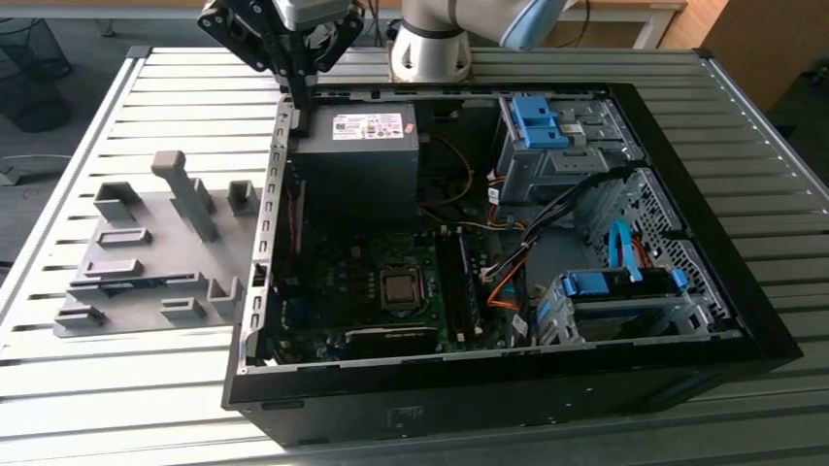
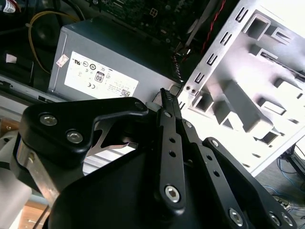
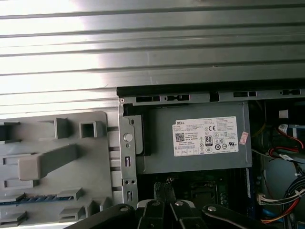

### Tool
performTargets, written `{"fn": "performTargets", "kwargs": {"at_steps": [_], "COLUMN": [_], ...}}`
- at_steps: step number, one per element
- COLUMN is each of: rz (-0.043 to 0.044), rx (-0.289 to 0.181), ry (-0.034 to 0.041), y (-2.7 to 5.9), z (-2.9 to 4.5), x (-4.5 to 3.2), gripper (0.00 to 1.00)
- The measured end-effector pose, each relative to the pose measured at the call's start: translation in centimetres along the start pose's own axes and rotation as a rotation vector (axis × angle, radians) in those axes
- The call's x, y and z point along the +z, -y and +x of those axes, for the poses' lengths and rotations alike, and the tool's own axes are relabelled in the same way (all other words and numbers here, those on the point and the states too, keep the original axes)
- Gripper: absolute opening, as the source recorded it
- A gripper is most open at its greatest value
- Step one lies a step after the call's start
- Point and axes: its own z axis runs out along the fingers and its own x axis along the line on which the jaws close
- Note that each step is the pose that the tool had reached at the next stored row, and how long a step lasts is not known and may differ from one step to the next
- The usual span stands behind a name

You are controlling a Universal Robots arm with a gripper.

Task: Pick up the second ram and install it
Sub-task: 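Reach for the second ram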

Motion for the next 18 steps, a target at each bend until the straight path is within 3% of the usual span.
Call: {"fn": "performTargets", "kwargs": {"at_steps": [18], "rz": [-0.0001], "rx": [0.000], "ry": [-0.0001], "y": [0.10], "z": [1.29], "x": [0.02], "gripper": [0.11]}}
